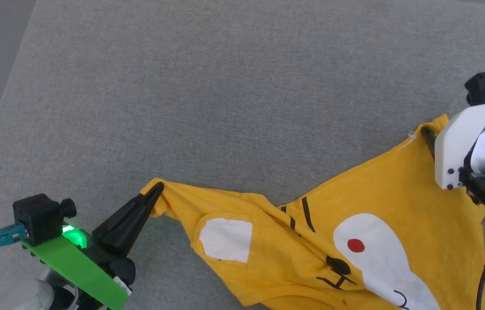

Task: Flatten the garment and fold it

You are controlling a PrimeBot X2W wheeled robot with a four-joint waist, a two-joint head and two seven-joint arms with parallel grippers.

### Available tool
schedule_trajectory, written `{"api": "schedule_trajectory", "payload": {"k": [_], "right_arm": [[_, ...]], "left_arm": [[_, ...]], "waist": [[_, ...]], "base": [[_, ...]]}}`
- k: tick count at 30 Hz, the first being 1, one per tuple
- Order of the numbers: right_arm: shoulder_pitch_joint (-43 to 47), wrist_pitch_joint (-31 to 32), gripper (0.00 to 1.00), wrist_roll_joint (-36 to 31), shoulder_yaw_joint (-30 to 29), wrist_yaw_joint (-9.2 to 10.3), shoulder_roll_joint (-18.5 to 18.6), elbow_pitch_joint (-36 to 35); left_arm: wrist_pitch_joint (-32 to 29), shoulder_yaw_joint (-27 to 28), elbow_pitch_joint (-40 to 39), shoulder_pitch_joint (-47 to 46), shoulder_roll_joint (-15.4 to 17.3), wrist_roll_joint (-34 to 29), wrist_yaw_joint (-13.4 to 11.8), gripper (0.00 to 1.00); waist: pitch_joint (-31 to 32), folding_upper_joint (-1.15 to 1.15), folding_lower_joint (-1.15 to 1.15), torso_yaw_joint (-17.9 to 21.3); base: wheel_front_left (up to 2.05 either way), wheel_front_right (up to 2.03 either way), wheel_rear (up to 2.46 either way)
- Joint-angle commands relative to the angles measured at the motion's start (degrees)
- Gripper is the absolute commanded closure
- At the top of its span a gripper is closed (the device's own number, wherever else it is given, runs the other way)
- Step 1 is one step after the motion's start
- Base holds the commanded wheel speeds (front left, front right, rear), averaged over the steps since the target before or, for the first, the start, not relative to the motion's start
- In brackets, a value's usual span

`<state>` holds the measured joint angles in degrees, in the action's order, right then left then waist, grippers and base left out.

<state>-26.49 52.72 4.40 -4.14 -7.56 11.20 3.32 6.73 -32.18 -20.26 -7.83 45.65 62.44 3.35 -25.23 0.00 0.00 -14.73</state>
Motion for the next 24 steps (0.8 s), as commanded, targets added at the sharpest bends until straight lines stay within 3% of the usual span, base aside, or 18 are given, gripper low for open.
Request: {"api": "schedule_trajectory", "payload": {"k": [1, 3, 4, 13, 24], "right_arm": [[0.5, 1.1, 0.0, -0.6, 0.0, 0.08, -0.4, 2.2], [0.5, 1.5, 0.59, -1.1, 0.0, 0.08, -0.6, 2.9], [0.4, 1.6, 1.0, -1.4, 0.0, 0.08, -0.7, 3.2], [-0.8, -3.8, 1.0, -1.4, 0.2, 0.08, -0.8, 2.9], [-1.8, -18.1, 1.0, 0.9, -0.2, 0.08, -1.5, 2.5]], "left_arm": [[0.4, 0.1, 0.4, -1.4, -0.4, -0.4, 0.4, 1.0], [0.4, 0.1, 0.7, -1.6, -0.4, -0.4, 0.6, 1.0], [0.4, 0.1, 0.8, -1.7, -0.4, -0.4, 0.6, 1.0], [1.3, 1.0, 2.3, -2.1, -0.7, -0.2, -0.1, 1.0], [0.5, 2.9, 5.1, -8.4, -2.4, -2.8, -5.2, 1.0]], "waist": [[-1.0, 0.0, 0.0, -1.1], [-1.1, 0.0, 0.0, -1.1], [-1.1, 0.0, 0.0, -1.1], [1.9, 0.0, 0.0, 0.8], [11.3, 0.0, 0.0, 5.2]], "base": [[0.0, 0.0, 0.0], [0.0, 0.0, 0.0], [0.0, 0.0, 0.0], [0.0, 0.0, 0.0], [0.0, 0.0, 0.0]]}}
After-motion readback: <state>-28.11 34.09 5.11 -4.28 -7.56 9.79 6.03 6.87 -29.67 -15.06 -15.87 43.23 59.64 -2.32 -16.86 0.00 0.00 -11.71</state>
